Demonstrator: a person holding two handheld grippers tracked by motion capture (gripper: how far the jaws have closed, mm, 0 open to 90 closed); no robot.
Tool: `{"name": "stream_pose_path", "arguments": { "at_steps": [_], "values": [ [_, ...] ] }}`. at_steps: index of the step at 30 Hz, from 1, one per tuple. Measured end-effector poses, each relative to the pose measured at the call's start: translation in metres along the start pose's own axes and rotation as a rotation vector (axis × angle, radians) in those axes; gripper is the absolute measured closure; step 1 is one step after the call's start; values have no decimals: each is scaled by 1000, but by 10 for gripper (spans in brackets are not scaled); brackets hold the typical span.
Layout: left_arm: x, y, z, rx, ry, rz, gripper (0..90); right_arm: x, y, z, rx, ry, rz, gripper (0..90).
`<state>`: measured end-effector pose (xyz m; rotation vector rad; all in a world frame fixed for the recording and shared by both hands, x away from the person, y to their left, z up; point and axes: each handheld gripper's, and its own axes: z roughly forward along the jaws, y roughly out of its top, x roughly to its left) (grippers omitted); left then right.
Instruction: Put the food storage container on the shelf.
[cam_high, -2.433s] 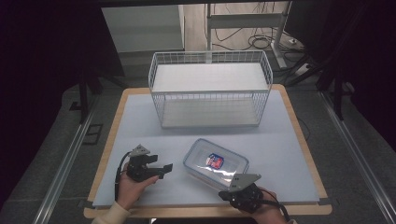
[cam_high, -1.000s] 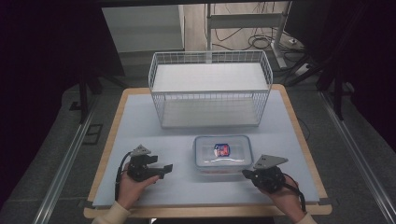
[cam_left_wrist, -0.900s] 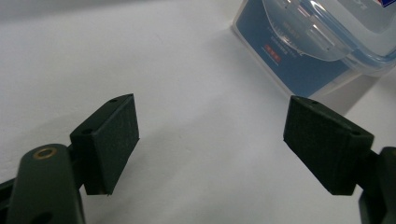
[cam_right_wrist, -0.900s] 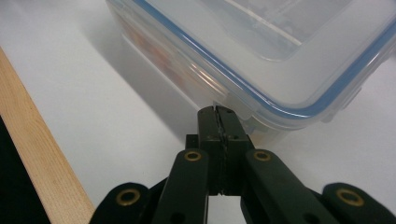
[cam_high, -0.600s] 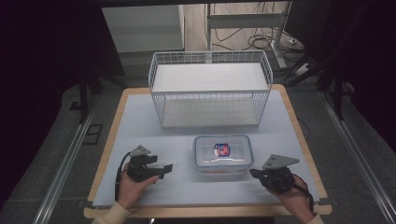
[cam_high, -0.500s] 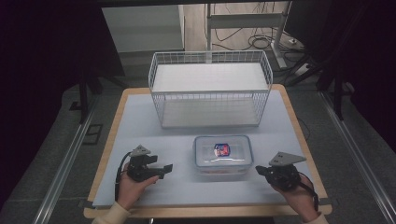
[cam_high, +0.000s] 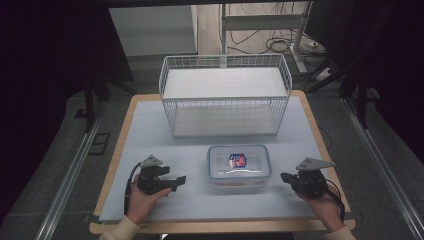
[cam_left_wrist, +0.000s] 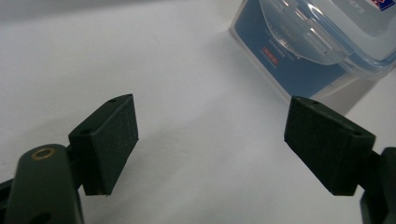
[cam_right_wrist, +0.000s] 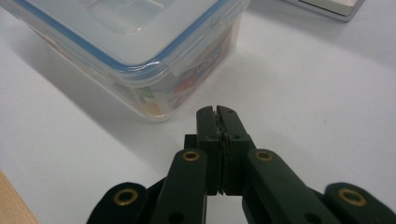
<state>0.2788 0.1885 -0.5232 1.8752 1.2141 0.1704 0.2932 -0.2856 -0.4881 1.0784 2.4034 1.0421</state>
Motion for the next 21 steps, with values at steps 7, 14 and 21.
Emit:
{"name": "stream_pose_path", "arguments": {
  "at_steps": [7,14,21],
  "values": [
    [-2,3,1,-13,11,-9,165,-2,0,4,-8,-13,10,461],
    [-11,9,2,-30,48,11,136,-6,2,-1,-46,3,41,224],
    [-17,22,6,-39,-31,-40,110,-5,6,-5,-85,39,67,176]
  ]
}}
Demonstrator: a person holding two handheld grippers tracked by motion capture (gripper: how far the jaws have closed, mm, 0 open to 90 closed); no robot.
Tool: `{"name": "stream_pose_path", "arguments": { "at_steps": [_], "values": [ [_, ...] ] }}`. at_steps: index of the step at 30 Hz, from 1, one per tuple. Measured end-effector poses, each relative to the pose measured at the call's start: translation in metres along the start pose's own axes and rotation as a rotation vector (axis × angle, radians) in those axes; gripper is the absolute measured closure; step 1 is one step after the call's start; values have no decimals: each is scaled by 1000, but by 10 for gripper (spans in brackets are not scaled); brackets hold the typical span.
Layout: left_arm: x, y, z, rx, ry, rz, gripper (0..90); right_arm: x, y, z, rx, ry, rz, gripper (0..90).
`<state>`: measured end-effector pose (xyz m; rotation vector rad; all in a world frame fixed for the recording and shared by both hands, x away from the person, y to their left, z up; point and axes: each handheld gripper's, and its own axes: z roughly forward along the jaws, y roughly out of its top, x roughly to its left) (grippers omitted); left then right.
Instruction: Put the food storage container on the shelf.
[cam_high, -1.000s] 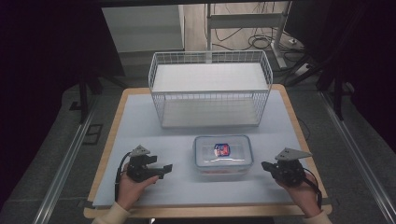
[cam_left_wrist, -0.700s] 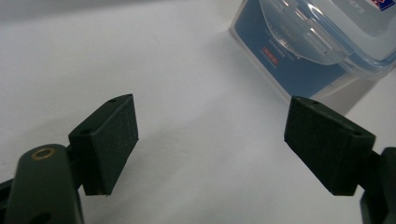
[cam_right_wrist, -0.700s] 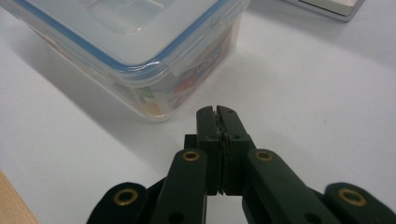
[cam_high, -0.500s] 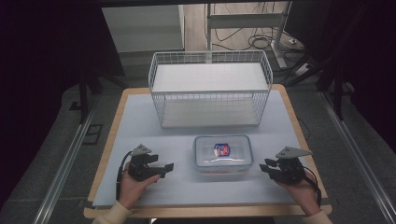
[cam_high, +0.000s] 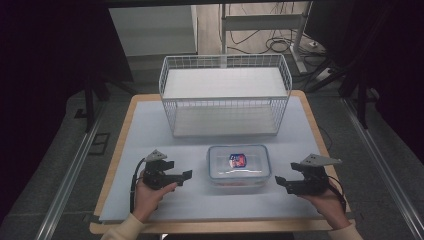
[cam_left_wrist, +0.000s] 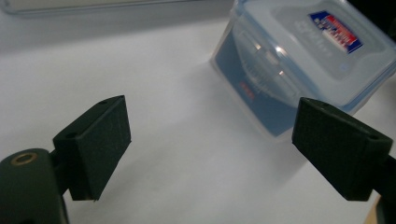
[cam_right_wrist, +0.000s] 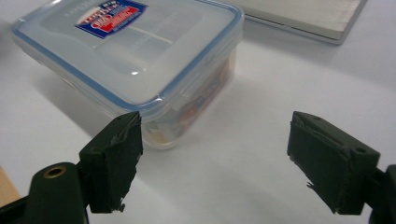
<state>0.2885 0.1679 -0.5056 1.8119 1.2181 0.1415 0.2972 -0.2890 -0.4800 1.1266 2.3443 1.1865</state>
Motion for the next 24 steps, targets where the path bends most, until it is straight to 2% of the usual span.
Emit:
{"name": "stream_pose_path", "arguments": {
  "at_steps": [7,12,19,24],
  "values": [
    [-10,13,8,-3,-46,-28,100,-2,3,2,18,7,41,186],
    [-20,25,29,20,-122,-65,91,-2,3,2,18,-1,47,186],
    [-27,33,51,44,-163,-107,84,-4,0,0,15,-7,63,187],
    [-26,32,64,86,-183,-127,84,-4,-1,1,18,-10,62,190]
  ]
}}
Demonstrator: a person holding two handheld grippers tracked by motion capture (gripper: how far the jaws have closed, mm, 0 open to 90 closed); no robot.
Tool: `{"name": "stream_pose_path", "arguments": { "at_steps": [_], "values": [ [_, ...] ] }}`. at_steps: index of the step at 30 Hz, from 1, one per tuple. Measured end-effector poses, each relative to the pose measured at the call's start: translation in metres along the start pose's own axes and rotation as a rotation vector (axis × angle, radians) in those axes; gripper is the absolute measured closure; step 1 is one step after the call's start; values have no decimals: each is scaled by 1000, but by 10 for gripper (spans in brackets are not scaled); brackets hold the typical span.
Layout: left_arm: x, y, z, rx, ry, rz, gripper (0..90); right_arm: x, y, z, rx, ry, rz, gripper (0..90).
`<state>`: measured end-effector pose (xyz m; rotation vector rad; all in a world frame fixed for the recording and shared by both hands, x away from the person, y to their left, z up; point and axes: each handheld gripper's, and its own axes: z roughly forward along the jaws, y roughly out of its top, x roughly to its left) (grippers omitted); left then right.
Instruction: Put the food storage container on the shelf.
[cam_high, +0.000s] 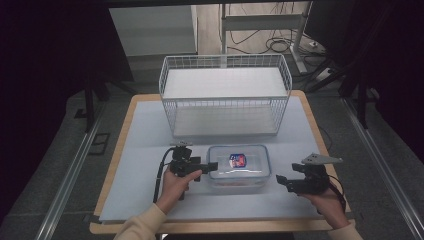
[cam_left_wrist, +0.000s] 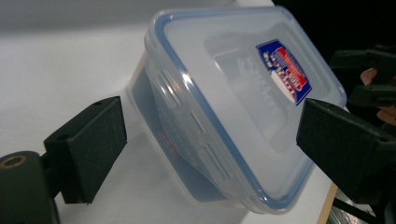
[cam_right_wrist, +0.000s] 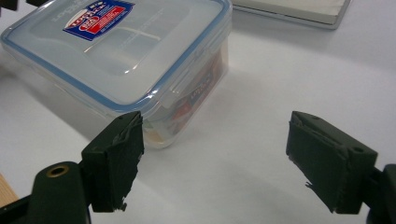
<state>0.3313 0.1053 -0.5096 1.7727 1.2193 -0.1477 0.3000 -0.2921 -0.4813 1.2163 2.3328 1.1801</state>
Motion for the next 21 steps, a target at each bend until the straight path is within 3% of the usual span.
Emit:
{"name": "stream_pose_path", "arguments": {
  "at_steps": [4,11,16,21],
  "values": [
    [2,-4,6,31,-34,-24,99,1,0,1,0,1,-5,191],
    [7,-7,11,43,-90,-79,128,1,1,1,-2,9,-1,191],
    [5,-7,14,58,-117,-80,157,1,4,2,-4,24,13,186],
    [3,-7,13,58,-106,-74,178,0,22,4,-15,75,57,177]
  ]
}}
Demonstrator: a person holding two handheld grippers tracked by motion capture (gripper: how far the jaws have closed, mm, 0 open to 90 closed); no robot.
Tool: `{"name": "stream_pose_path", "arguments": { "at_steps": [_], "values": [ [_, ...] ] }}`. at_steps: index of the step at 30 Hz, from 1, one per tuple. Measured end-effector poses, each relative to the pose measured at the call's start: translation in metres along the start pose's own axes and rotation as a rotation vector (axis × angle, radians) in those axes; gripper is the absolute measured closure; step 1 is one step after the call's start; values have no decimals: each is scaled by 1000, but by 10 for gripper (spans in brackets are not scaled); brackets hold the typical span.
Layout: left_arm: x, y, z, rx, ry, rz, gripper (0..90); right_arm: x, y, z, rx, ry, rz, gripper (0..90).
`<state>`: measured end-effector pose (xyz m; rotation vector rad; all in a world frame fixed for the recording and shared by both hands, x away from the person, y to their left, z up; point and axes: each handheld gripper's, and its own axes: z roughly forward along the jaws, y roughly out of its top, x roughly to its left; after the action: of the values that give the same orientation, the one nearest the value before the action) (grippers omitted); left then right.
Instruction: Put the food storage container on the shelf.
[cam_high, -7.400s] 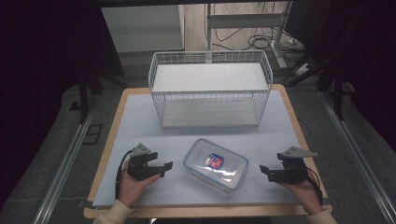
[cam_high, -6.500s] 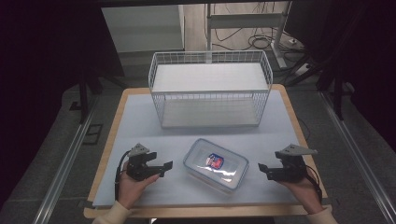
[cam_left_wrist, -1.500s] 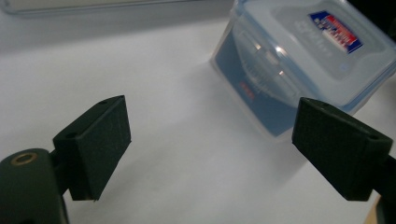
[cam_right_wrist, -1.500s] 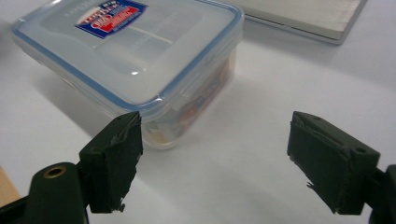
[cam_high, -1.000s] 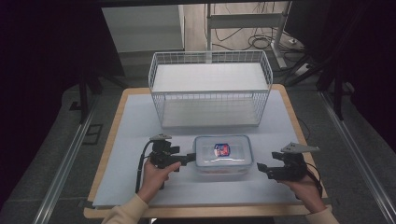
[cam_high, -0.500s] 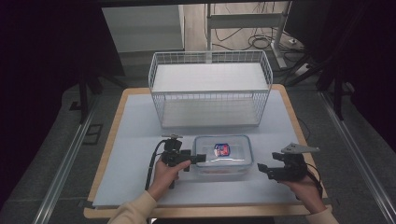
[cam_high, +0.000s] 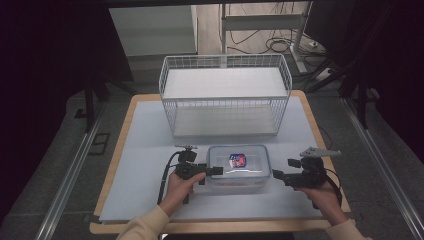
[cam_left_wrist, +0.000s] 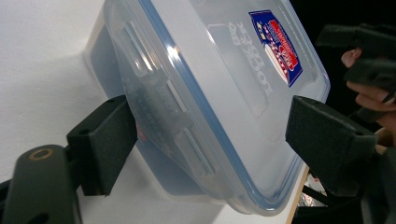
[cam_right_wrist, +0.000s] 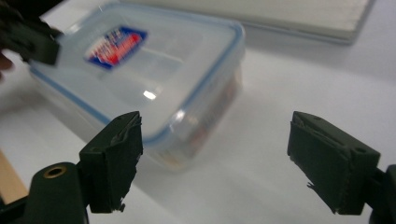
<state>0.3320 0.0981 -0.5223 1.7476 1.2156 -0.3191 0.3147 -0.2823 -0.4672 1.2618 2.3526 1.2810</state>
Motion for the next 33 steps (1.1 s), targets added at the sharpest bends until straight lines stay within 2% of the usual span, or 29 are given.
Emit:
{"name": "stream_pose_path", "arguments": {
  "at_steps": [4,7,11,14,16,17,19,23,27,33],
  "values": [
    [-1,0,-1,-1,5,7,190,0,17,11,44,42,15,170],
    [0,-1,-1,-4,1,4,196,-4,26,28,85,86,80,171],
    [1,-1,-2,-6,-7,3,204,-7,26,44,128,97,105,159],
    [1,-1,-2,-7,-9,4,206,-10,24,50,145,145,144,158],
    [1,-1,-2,-6,-8,3,207,-11,22,54,159,157,156,156],
    [1,-1,-2,-7,-8,3,207,-12,21,55,163,165,165,157],
    [1,-1,-2,-7,-8,3,208,-15,18,58,159,209,222,188],
    [1,-1,-2,-5,-8,4,209,-18,16,61,174,261,263,210],
    [1,-1,-2,-7,-7,6,209,-18,16,61,176,264,278,230],
    [0,-2,-2,-11,-3,15,210,-26,13,59,154,299,342,304]
  ]
}}
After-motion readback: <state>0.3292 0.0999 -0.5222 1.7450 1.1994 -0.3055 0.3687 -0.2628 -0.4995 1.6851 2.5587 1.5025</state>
